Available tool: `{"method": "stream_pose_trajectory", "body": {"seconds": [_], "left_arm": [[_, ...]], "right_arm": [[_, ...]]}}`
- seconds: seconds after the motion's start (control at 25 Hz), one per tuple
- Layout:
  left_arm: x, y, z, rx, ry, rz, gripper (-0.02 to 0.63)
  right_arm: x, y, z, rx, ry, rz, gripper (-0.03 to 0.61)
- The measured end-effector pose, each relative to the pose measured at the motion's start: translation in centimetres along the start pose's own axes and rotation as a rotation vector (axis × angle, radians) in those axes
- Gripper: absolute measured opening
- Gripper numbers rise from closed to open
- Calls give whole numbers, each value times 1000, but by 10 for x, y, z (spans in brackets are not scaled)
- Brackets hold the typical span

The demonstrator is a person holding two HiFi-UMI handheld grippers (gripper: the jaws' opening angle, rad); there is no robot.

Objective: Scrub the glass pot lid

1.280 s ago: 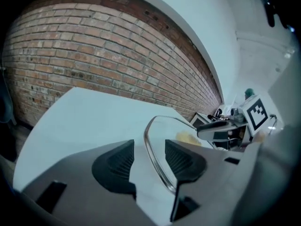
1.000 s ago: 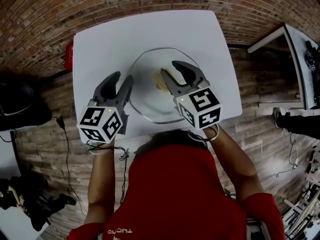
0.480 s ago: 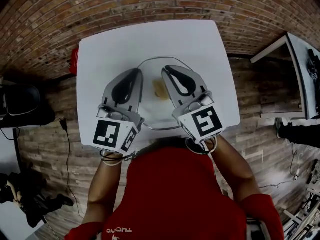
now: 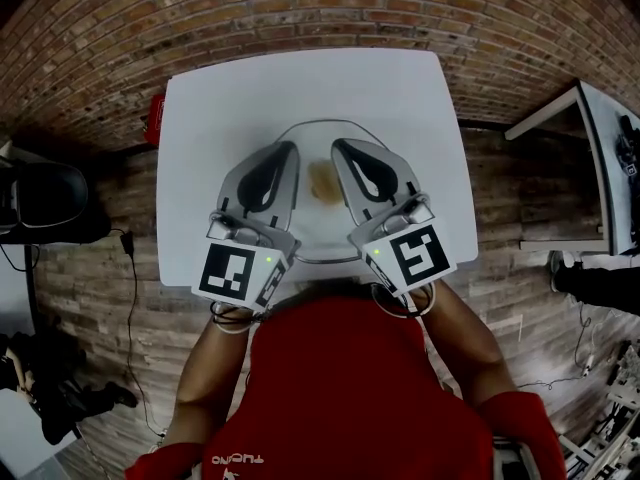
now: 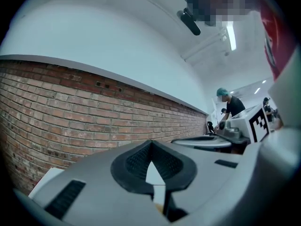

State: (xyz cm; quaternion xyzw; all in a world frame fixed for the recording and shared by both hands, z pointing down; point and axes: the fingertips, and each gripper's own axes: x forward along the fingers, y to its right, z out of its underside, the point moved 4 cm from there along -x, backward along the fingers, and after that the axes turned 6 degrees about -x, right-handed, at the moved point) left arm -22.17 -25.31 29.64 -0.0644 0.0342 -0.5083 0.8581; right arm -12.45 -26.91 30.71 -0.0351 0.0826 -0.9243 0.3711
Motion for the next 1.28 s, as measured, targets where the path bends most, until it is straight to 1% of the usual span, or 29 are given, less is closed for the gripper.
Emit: {"method": "stream_pose_trajectory", "body": {"seconds": [0.16,0.6,1.28], "left_arm": [[-1,3,0,-5,19,7,17],[1,5,5,-19,4,0,17],[0,4,5,-25,8,5,17]], "right_arm": [[1,-1,0,-10,-4,-15,29],[1,-3,1,-6,-11,-35,29],[3,-5,2,-7,-27,-27,29]]}}
